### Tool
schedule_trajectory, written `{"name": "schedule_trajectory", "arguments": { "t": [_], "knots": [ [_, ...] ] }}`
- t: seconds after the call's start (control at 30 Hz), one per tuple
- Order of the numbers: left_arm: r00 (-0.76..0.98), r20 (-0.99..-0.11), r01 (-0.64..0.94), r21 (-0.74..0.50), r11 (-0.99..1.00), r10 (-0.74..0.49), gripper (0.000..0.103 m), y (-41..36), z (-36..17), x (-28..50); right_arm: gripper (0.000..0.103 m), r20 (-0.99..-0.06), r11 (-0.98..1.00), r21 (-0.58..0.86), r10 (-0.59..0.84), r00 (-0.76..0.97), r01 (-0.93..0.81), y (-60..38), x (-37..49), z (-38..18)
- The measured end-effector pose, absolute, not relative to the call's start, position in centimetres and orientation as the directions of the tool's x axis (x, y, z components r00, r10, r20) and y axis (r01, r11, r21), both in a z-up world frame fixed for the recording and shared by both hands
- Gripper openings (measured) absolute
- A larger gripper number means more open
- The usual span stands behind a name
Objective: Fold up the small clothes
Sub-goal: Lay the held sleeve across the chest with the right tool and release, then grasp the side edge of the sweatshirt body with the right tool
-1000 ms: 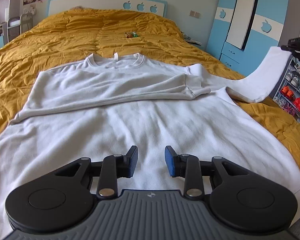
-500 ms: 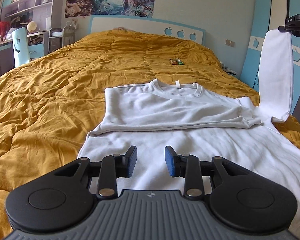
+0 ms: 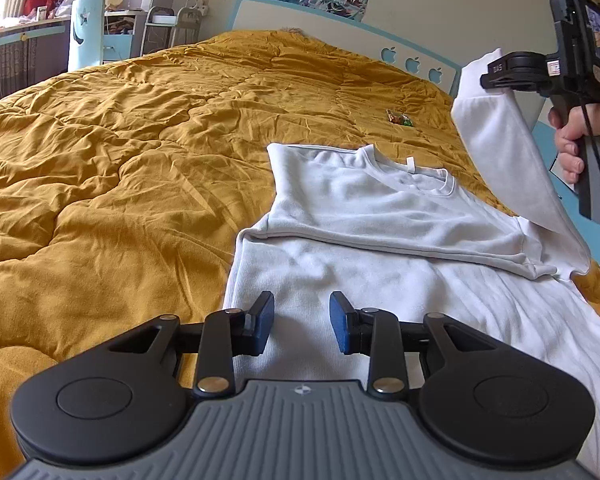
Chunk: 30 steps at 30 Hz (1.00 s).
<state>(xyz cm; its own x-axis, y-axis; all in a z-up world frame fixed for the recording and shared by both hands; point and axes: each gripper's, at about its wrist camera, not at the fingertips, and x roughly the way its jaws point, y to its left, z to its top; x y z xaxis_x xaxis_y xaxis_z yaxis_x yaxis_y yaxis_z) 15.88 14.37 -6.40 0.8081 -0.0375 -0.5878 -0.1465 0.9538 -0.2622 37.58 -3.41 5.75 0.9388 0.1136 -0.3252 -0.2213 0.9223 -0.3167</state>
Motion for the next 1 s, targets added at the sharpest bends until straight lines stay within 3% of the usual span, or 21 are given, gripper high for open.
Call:
{"name": "schedule_trajectory", "arguments": {
  "t": [0.27, 0.33, 0.47, 0.53, 0.57, 0.6, 0.8, 1.0],
  "knots": [
    [0.791, -0.610, -0.145, -0.273, 0.951, -0.055, 0.038, 14.8, -6.8, 16.1, 0.001, -0.392, 0.700, -0.570, 0.230, 0.891, -0.431, 6.0, 34.4, -2.4],
    [0.788, -0.613, -0.142, -0.271, 0.952, -0.057, 0.038, 14.7, -6.9, 16.1, 0.001, -0.447, 0.611, -0.629, 0.222, 0.866, -0.481, 7.5, 33.5, -4.7],
    [0.787, -0.615, -0.142, -0.267, 0.953, -0.055, 0.038, 14.6, -6.9, 16.2, 0.003, -0.559, 0.536, -0.549, 0.335, 0.759, -0.641, 7.5, 31.9, -6.2],
    [0.792, -0.609, -0.143, -0.268, 0.953, -0.053, 0.038, 14.6, -6.9, 16.2, 0.019, -0.616, 0.518, -0.449, 0.411, 0.672, -0.728, 6.6, 31.2, -5.7],
    [0.793, -0.607, -0.142, -0.267, 0.953, -0.052, 0.038, 14.6, -6.9, 16.2, 0.032, -0.616, 0.511, -0.438, 0.428, 0.661, -0.739, 6.1, 30.6, -5.6],
    [0.793, -0.607, -0.141, -0.263, 0.955, -0.050, 0.038, 14.5, -6.9, 16.2, 0.038, -0.608, 0.509, -0.444, 0.433, 0.665, -0.737, 5.6, 30.1, -5.3],
    [0.795, -0.607, -0.134, -0.214, 0.968, -0.025, 0.038, 13.8, -7.1, 16.3, 0.038, -0.558, 0.634, -0.442, 0.359, 0.748, -0.634, -0.8, 28.7, -1.0],
    [0.798, -0.603, -0.138, -0.197, 0.971, -0.008, 0.038, 13.6, -7.3, 16.4, 0.042, -0.514, 0.833, -0.397, 0.147, 0.845, -0.387, -12.2, 26.2, 6.3]
  ]
}}
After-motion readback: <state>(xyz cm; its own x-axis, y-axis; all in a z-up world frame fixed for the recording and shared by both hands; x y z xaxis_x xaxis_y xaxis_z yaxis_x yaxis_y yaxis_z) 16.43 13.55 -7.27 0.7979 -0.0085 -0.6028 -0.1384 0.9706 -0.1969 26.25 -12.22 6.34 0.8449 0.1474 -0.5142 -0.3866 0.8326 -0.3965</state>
